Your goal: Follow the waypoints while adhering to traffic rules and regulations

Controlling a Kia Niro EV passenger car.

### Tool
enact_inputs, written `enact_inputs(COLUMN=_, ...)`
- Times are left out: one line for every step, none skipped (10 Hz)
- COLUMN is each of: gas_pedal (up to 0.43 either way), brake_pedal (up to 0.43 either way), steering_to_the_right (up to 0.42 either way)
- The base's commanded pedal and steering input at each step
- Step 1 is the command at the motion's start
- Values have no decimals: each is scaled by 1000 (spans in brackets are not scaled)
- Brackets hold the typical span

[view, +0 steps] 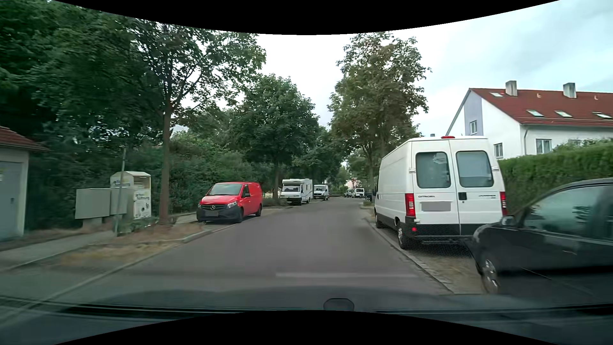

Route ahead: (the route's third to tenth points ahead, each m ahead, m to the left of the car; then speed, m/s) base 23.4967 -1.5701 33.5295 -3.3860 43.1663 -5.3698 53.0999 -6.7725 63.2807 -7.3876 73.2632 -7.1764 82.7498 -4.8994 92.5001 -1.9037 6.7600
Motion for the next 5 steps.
enact_inputs(gas_pedal=150, brake_pedal=0, steering_to_the_right=21)
enact_inputs(gas_pedal=150, brake_pedal=0, steering_to_the_right=22)
enact_inputs(gas_pedal=150, brake_pedal=0, steering_to_the_right=21)
enact_inputs(gas_pedal=150, brake_pedal=0, steering_to_the_right=22)
enact_inputs(gas_pedal=150, brake_pedal=0, steering_to_the_right=22)
